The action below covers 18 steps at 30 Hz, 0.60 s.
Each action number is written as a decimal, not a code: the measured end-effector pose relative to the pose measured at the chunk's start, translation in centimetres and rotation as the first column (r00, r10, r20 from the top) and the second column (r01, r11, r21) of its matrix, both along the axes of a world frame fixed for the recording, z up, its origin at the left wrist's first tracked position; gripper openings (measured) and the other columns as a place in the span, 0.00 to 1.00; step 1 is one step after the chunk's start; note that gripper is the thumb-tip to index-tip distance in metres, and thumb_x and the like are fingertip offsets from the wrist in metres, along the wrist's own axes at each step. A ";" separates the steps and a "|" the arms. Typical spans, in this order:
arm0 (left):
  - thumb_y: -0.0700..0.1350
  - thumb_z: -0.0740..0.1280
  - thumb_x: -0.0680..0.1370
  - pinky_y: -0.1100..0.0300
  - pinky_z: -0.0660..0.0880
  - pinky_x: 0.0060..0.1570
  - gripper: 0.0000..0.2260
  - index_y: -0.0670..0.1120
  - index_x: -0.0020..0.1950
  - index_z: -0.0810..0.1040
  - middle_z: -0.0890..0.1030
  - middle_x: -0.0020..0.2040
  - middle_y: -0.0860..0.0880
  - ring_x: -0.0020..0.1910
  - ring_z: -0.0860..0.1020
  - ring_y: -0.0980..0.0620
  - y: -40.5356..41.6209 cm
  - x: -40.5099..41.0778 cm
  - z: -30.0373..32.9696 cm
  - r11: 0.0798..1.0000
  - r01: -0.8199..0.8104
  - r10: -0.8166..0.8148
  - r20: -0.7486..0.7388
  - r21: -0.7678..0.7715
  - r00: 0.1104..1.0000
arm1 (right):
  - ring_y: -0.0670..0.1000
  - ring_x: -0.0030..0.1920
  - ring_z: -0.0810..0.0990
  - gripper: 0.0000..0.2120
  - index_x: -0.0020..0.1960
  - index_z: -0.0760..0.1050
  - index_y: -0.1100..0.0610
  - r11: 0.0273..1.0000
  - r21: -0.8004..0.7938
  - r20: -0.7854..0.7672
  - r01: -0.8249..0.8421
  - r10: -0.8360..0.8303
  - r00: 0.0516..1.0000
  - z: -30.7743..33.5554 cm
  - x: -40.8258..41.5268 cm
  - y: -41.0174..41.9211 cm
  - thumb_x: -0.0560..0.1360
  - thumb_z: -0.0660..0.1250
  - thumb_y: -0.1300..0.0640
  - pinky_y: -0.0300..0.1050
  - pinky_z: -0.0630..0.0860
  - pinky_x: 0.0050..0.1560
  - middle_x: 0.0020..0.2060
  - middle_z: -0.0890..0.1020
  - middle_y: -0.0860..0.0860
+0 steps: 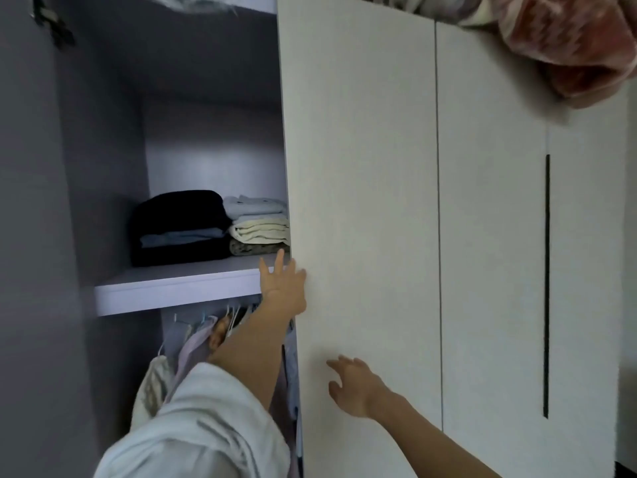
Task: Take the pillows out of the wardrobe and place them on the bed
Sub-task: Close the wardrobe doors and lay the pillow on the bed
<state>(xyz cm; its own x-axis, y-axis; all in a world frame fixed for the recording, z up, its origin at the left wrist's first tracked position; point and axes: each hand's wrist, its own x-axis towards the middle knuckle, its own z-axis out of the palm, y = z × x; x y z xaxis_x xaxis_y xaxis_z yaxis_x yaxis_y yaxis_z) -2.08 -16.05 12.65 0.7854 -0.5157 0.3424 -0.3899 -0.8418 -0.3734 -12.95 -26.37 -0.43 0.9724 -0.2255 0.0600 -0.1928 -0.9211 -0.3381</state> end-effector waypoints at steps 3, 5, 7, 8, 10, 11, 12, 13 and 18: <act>0.48 0.54 0.79 0.38 0.42 0.71 0.24 0.50 0.75 0.53 0.49 0.77 0.46 0.75 0.41 0.44 2.2 -1.2 -0.6 0.986 0.095 -0.093 0.020 -0.138 0.995 | 0.55 0.74 0.57 0.23 0.74 0.58 0.54 1.000 0.005 0.132 -0.007 0.007 0.991 0.9 -0.6 -0.2 0.79 0.53 0.53 0.54 0.59 0.72 0.74 0.61 0.53; 0.48 0.55 0.79 0.40 0.44 0.72 0.22 0.50 0.73 0.57 0.51 0.77 0.46 0.75 0.45 0.45 4.3 -2.6 -1.6 0.967 0.144 -0.137 0.048 -0.210 0.989 | 0.56 0.71 0.62 0.21 0.71 0.62 0.55 1.000 0.007 0.212 -0.025 0.023 0.977 1.6 -0.6 0.6 0.79 0.54 0.54 0.53 0.63 0.70 0.71 0.66 0.54; 0.48 0.56 0.79 0.43 0.47 0.72 0.20 0.49 0.71 0.63 0.56 0.76 0.45 0.75 0.51 0.46 6.6 -4.6 -2.4 0.935 0.182 -0.165 0.081 -0.304 0.983 | 0.57 0.67 0.68 0.19 0.68 0.68 0.57 0.997 -0.002 0.305 -0.077 0.074 0.949 2.2 -0.6 2.3 0.78 0.55 0.57 0.53 0.67 0.67 0.67 0.72 0.56; 0.48 0.56 0.78 0.44 0.51 0.71 0.19 0.48 0.70 0.65 0.59 0.75 0.45 0.73 0.56 0.46 8.2 -5.7 -2.9 0.914 0.189 -0.162 0.105 -0.359 0.981 | 0.58 0.65 0.70 0.17 0.66 0.70 0.57 0.992 -0.006 0.354 -0.127 0.121 0.928 2.3 -0.5 3.7 0.78 0.55 0.58 0.53 0.69 0.65 0.64 0.74 0.57; 0.47 0.58 0.77 0.47 0.60 0.65 0.17 0.47 0.65 0.71 0.69 0.69 0.45 0.67 0.67 0.44 11.6 -8.2 -4.0 0.857 0.229 -0.152 0.200 -0.462 0.968 | 0.57 0.62 0.73 0.16 0.62 0.73 0.58 0.973 -0.018 0.452 -0.230 0.213 0.866 2.1 -0.8 6.7 0.78 0.56 0.60 0.50 0.71 0.61 0.61 0.77 0.56; 0.47 0.59 0.76 0.48 0.66 0.60 0.15 0.46 0.61 0.75 0.74 0.63 0.44 0.61 0.72 0.43 13.3 -9.5 -4.6 0.829 0.272 -0.149 0.276 -0.488 0.950 | 0.56 0.60 0.74 0.15 0.61 0.74 0.58 0.961 -0.020 0.503 -0.274 0.247 0.828 1.8 -1.1 8.2 0.77 0.56 0.60 0.48 0.71 0.60 0.60 0.78 0.55; 0.47 0.59 0.74 0.49 0.70 0.55 0.14 0.45 0.56 0.77 0.78 0.57 0.44 0.55 0.76 0.42 15.2 -10.9 -5.2 0.807 0.308 -0.140 0.343 -0.504 0.929 | 0.55 0.59 0.76 0.14 0.60 0.75 0.58 0.948 -0.007 0.546 -0.318 0.270 0.793 1.4 -1.4 9.7 0.77 0.57 0.60 0.47 0.71 0.58 0.59 0.79 0.55; 0.47 0.59 0.73 0.51 0.72 0.50 0.14 0.45 0.53 0.78 0.80 0.53 0.45 0.50 0.78 0.42 17.5 -12.4 -6.2 0.800 0.308 -0.114 0.374 -0.515 0.921 | 0.55 0.57 0.77 0.13 0.59 0.75 0.57 0.928 0.028 0.580 -0.371 0.287 0.762 0.8 -1.9 11.7 0.77 0.58 0.60 0.47 0.72 0.56 0.57 0.80 0.54; 0.45 0.59 0.71 0.55 0.67 0.44 0.12 0.45 0.51 0.78 0.80 0.50 0.48 0.46 0.78 0.45 27.3 -19.3 -11.4 0.834 0.136 0.067 0.343 -0.535 0.937 | 0.53 0.53 0.80 0.13 0.55 0.77 0.59 0.722 0.182 0.673 -0.667 0.403 0.620 -3.0 -3.5 21.0 0.74 0.59 0.60 0.47 0.75 0.56 0.52 0.82 0.55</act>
